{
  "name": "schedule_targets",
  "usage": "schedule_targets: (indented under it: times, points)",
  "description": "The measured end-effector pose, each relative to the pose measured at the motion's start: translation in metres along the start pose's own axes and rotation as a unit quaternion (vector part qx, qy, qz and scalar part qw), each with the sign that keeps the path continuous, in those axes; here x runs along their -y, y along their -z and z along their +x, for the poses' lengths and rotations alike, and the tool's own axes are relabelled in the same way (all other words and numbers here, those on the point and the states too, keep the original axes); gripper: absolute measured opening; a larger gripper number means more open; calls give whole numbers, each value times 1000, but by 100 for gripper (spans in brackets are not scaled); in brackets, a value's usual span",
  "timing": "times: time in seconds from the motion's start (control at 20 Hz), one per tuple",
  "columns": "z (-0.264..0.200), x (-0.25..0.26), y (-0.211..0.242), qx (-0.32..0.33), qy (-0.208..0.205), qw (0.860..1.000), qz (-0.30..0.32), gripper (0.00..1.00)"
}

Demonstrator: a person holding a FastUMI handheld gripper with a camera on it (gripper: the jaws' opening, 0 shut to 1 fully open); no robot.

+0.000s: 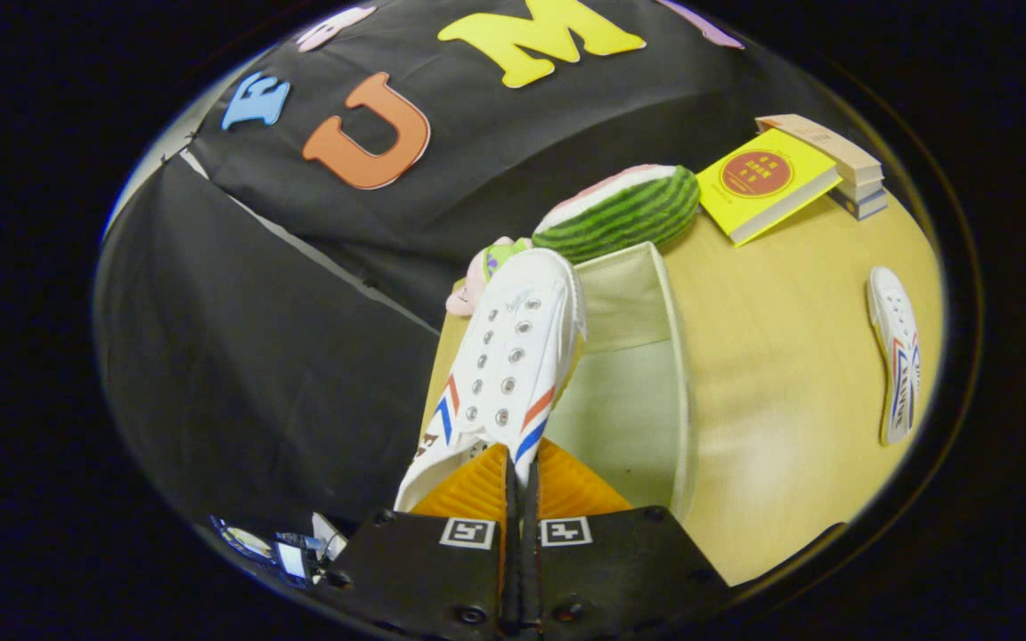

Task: Open the storage box then place both shoes into the box .Put the left shoe in first, then the right shoe, with the right side of both shoes facing outward in a uniform manner.

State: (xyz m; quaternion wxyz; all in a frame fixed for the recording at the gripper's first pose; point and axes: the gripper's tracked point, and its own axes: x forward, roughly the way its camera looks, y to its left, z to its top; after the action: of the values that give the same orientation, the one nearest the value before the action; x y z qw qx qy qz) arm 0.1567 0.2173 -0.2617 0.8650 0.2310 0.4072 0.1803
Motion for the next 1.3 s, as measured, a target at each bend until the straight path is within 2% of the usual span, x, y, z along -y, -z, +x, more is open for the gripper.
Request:
schedule_targets:
  times: [0.4, 0.45, 0.5, 0.55, 0.6, 0.65, 0.75, 1.1, 1.3]
  points:
    - [40, -6, 22, -8, 28, 999, -26, 5]
    - [44, -8, 27, -14, 17, 999, -32, 5]
    - [46, -16, 30, -26, -5, 999, -46, 30]
    - [47, -13, 28, -23, -1, 998, -57, 54]
    - [36, 4, 24, -12, 40, 996, -84, 79]
    - [26, 12, 10, 10, 65, 992, -109, 100]
    - [10, 18, -10, 38, 79, 984, -153, 100]
    - [-81, 36, -56, 97, 97, 972, -192, 100]
    - [-141, 59, -88, 155, 109, 965, -183, 100]
